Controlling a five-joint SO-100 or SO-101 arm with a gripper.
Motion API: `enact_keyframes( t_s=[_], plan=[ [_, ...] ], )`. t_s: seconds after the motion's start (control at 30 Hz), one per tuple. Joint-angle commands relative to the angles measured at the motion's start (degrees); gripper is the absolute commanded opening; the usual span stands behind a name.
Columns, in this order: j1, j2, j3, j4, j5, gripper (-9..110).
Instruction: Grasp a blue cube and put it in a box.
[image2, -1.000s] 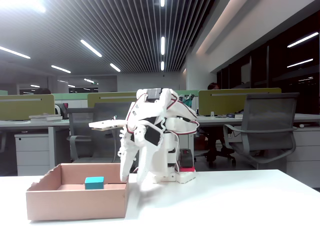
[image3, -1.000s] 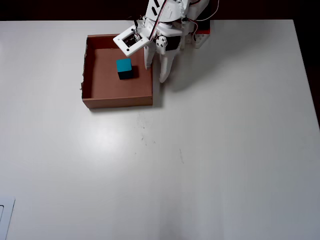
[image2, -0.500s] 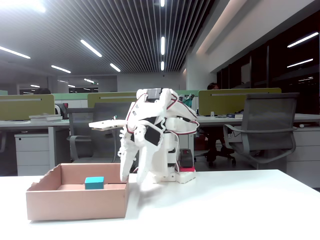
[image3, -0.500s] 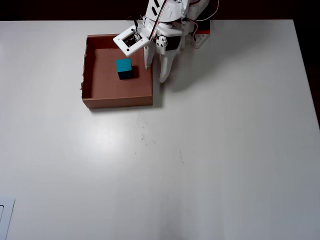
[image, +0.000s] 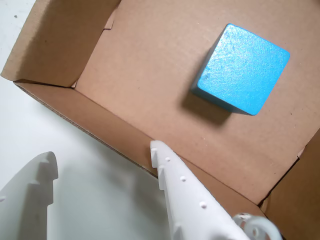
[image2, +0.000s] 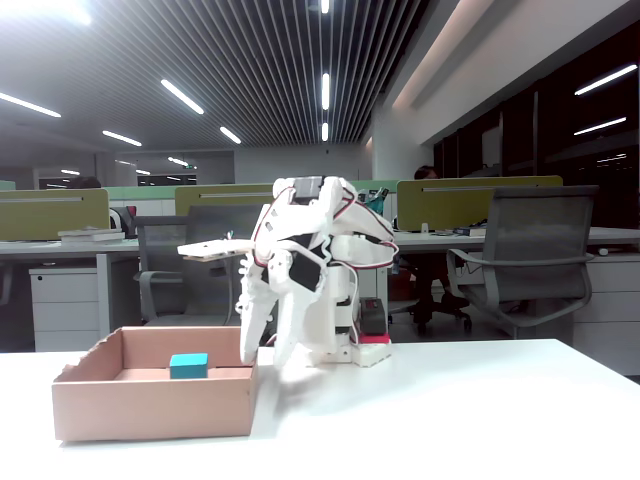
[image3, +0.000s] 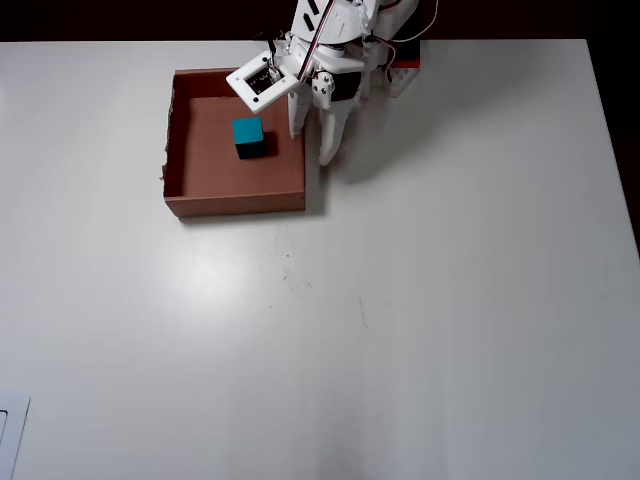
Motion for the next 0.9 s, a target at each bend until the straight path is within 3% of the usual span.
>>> enact_keyframes(
  t_s=[0.0, 0.87],
  plan=[
    [-0.35, 0.18, -0.44, -0.18, -0.26, 24],
    [-3.43, 0.09, -0.44, 0.18, -0.26, 24]
  ],
)
